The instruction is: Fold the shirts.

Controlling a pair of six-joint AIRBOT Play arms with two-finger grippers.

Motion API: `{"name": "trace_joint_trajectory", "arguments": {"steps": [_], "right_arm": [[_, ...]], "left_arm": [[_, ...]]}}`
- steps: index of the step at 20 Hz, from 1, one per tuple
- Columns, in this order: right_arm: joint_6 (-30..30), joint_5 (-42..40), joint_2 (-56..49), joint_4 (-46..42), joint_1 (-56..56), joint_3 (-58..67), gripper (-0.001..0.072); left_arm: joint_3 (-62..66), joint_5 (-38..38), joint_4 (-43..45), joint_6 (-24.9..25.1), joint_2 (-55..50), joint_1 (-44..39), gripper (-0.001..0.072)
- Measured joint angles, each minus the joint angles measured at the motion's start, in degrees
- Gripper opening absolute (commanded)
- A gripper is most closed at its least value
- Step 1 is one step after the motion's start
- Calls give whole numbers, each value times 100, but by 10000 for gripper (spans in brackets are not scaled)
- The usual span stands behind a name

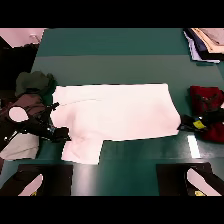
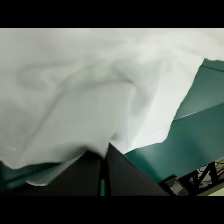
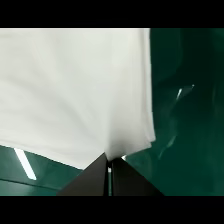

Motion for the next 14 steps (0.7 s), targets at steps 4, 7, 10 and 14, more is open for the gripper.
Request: {"name": "trace_joint_trajectory", "arguments": {"steps": [4, 7, 10, 14], "right_arm": [[-7, 459, 785, -330, -363, 0, 11], [26, 428, 1060, -293, -389, 2, 11], [85, 50, 1060, -20, -208, 13, 11], [297, -505, 684, 188, 111, 280, 11]], "left_arm": [[17, -166, -330, -4, 584, 0, 22], [216, -111, -450, -7, 833, 0, 22], [584, 472, -466, 4, 922, -4, 22], [962, 1580, -212, 101, 855, -4, 23]]}}
